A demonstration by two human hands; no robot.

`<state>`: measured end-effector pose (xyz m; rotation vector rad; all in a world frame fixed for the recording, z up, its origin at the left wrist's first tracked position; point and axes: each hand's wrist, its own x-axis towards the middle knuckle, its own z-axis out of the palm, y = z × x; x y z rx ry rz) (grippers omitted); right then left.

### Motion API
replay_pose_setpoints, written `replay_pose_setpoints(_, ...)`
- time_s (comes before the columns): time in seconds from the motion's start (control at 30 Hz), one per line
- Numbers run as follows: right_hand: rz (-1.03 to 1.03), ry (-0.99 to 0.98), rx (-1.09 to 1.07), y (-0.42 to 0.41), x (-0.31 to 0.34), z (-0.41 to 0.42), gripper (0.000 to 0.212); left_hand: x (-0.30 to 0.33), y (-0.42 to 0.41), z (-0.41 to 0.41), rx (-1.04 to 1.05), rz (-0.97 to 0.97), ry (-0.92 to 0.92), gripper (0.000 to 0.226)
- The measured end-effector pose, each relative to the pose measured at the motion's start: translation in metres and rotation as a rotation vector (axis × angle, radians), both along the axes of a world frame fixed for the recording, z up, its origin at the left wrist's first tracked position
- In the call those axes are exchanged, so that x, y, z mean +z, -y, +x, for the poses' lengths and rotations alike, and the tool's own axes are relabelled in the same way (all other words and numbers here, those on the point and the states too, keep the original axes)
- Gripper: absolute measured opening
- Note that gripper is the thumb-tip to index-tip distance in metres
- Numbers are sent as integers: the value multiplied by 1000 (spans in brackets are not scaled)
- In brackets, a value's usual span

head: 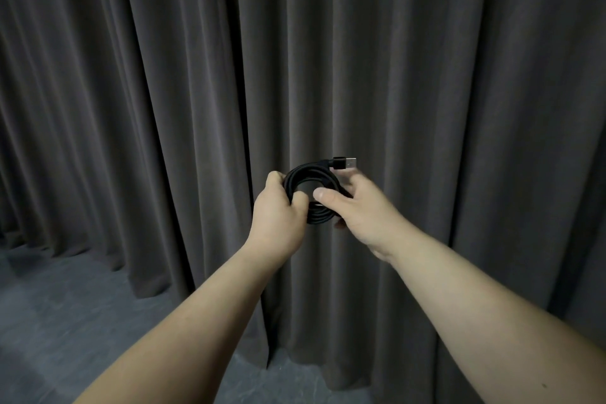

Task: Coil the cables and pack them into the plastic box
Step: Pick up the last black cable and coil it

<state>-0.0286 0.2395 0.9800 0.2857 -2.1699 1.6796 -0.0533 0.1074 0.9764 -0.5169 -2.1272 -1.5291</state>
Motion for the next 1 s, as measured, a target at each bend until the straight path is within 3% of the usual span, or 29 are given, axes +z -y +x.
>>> replay_pose_setpoints(0.03,33,-3,13,1,4,4,11,0,-2,0,1,14,2,7)
replay_pose_setpoints(0.07,63,-12,18,1,5,6,8,-1,-3,0,0,27,4,5)
replay_pose_setpoints(0.4,-62,150,120,-8,11,5,16,-9,-9,0,-131,112,148,10)
replay_pose_setpoints(0.57,-141,125,191,-8,10,10,5,-3,-5,-1,-44,73,89,14)
replay_pose_setpoints(0.73,-302,92,170,-17,14,15,20,-2,1,-5,15,49,80,12)
replay_pose_setpoints(0.83,-180,30,150,-11,13,14,8,-2,0,-3,10,30,67,8)
replay_pose_setpoints(1.0,-18,-112,25,-2,11,7,26,-4,-7,-1,-63,97,131,12)
